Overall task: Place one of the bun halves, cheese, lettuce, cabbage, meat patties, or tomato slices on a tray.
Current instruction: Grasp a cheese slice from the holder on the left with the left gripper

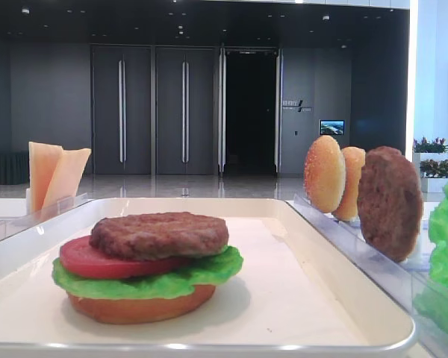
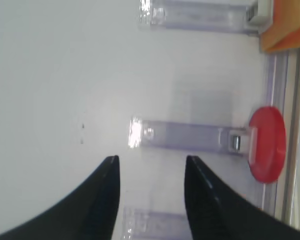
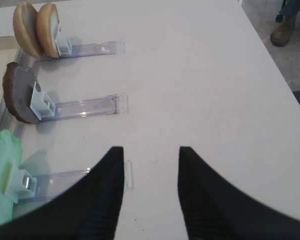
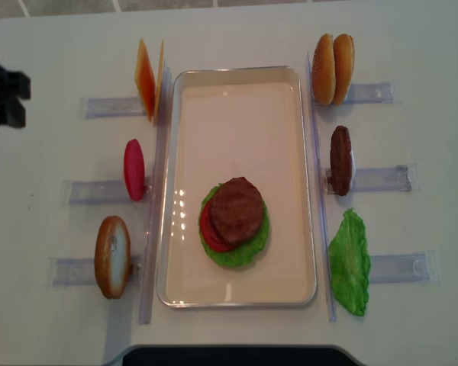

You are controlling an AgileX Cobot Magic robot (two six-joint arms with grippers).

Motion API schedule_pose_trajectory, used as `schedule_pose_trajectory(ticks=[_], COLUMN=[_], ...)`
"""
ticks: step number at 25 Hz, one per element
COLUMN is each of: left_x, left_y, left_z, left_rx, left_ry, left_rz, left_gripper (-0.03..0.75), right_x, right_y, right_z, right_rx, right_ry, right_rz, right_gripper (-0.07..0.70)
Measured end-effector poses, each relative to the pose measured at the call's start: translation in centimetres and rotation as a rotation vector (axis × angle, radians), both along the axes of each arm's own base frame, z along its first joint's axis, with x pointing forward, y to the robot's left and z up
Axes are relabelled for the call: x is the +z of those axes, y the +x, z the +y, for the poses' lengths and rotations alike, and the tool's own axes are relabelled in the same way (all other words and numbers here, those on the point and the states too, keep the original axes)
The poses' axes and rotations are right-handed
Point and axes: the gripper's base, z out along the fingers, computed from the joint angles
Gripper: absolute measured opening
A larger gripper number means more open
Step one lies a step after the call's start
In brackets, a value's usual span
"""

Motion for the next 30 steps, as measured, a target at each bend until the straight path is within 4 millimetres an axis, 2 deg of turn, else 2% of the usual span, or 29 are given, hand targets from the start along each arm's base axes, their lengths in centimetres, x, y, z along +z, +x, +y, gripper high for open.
schedule_pose_trajectory(ticks=[5,9,12,17,26,30], left_x=[-1.3,-2.7,-3.0,-2.7,-2.5,-2.5], left_y=[7.4,11.9,14.1,15.5,15.6,15.6], left_z=[0.1,0.3,0.4,0.4,0.4,-1.0], left_rx=[0.001,0.005,0.008,0.009,0.012,-0.001], left_ry=[-0.015,-0.021,-0.021,-0.021,-0.022,-0.005], left_rz=[0.049,0.087,0.087,0.062,0.055,0.06], left_gripper=[0.327,0.327,0.327,0.327,0.327,0.327], right_x=[0.0,0.0,0.0,0.0,0.0,0.0], right_y=[0.0,0.0,0.0,0.0,0.0,0.0], right_z=[0.0,0.0,0.0,0.0,0.0,0.0], right_rx=[0.0,0.0,0.0,0.0,0.0,0.0], right_ry=[0.0,0.0,0.0,0.0,0.0,0.0], right_rz=[0.0,0.0,0.0,0.001,0.001,0.001], right_gripper=[0.284,0.284,0.284,0.284,0.284,0.284])
